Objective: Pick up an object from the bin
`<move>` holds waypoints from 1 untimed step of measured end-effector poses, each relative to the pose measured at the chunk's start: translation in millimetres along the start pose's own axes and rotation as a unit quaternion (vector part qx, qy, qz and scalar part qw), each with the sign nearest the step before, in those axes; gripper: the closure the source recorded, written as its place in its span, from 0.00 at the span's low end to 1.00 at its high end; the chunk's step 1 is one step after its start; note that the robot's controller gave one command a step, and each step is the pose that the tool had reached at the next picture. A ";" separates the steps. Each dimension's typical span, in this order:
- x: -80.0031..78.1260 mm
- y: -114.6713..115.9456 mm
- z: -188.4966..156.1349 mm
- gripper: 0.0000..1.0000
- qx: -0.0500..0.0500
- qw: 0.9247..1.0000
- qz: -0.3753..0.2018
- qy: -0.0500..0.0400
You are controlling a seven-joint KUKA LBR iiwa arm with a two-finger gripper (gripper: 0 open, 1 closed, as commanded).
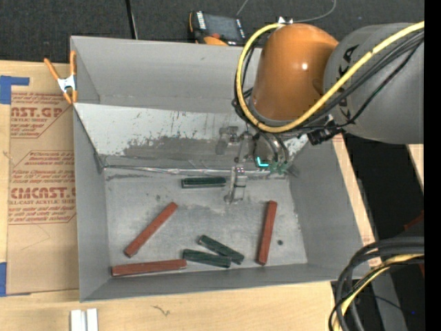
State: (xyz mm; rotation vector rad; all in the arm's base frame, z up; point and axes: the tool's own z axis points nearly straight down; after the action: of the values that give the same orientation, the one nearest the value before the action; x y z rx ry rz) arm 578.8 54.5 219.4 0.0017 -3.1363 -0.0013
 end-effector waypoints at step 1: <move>12.1 -16.8 90.2 0.00 0.000 0.996 0.091 0.000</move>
Offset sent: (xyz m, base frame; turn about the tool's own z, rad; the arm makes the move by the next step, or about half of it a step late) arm -0.0108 -0.0172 -0.0860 0.1815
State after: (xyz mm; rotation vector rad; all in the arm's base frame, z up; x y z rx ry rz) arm 566.3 37.8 129.2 -0.2823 -3.1230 0.0001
